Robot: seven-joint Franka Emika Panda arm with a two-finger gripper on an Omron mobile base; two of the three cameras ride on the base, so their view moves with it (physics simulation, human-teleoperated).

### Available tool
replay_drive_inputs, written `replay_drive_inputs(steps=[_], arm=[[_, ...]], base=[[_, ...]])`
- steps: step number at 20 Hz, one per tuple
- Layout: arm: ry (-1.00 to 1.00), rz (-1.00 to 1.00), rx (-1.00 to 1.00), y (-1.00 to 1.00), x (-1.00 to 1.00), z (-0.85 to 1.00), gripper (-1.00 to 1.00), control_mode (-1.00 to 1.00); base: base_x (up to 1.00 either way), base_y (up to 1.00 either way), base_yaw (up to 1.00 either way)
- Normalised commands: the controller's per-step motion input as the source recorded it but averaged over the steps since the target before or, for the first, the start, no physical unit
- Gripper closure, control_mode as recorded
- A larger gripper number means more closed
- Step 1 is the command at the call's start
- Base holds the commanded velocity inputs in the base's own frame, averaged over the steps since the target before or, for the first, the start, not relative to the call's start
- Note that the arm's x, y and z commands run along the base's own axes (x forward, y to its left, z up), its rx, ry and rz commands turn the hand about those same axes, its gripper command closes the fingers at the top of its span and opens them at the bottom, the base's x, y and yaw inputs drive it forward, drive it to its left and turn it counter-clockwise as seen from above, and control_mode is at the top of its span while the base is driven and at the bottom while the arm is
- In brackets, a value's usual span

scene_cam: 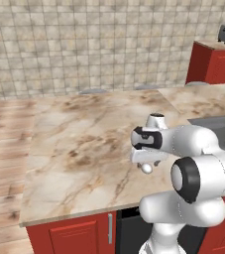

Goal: Gather the eggs and milk located in the vicinity of the sink area and place them right next to the bowl.

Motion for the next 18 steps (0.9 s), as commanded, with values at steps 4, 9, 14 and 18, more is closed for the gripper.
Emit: replay_drive_inputs(steps=[4,9,14,18], arm=[[0.0,0.0,0.0,-0.04,0.0,-0.31,-1.0,-1.0],[0.0,0.0,0.0,0.0,0.0,-0.13,-1.0,-1.0],[0.0,0.0,0.0,0.0,0.0,0.0,1.0,-1.0],[0.0,0.0,0.0,0.0,-0.01,0.0,1.0,-1.0]], base=[[0.0,0.0,0.0],[0.0,0.0,0.0],[0.0,0.0,0.0],[0.0,0.0,0.0]])
